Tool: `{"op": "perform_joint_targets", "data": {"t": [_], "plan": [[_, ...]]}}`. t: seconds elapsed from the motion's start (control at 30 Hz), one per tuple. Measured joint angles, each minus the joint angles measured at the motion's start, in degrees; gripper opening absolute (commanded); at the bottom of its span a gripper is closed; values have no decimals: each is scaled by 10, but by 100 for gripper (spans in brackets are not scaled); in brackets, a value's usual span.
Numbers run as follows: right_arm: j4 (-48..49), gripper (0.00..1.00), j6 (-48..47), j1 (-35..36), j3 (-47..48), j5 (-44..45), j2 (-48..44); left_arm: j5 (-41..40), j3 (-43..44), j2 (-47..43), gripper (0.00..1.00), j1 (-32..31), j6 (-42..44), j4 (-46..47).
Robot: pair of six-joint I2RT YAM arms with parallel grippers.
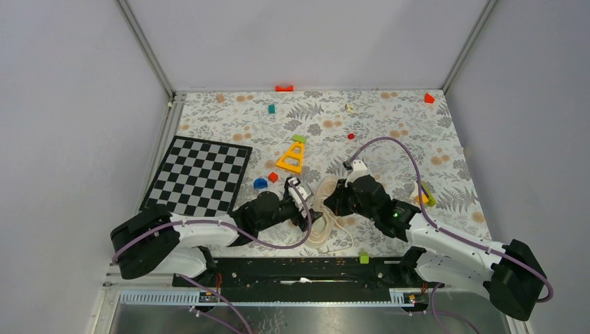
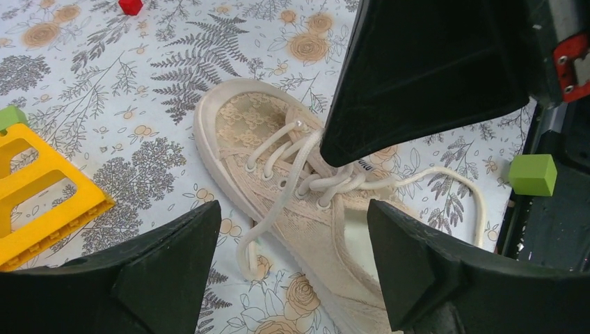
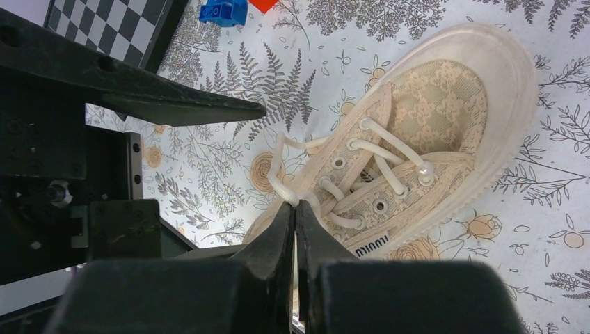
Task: Tie the shoes
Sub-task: Wrap the shoelace around the shoelace.
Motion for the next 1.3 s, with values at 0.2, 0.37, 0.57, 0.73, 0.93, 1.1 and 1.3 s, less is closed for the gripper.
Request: {"op": "perform_joint_targets", "data": {"t": [0.2,0.37,0.57,0.73,0.93,1.1,1.3], "plan": [[0,0,0,0,0,-1,0,9,2,34,84,0,8,21],[0,0,2,0,0,-1,0,15,6,53,75,0,6,38],[0,0,3,0,0,-1,0,41,11,76,68,0,-22,73],[0,0,4,0,0,-1,0,58,11,91,55,0,-45,94],[0,0,4,0,0,-1,0,56,11,107,37,0,-71,114],[0,0,4,0,0,-1,-3,47,11,116,30,0,-87,134],[0,0,4,0,0,0,-10,48,12,127,19,0,-99,147]]}}
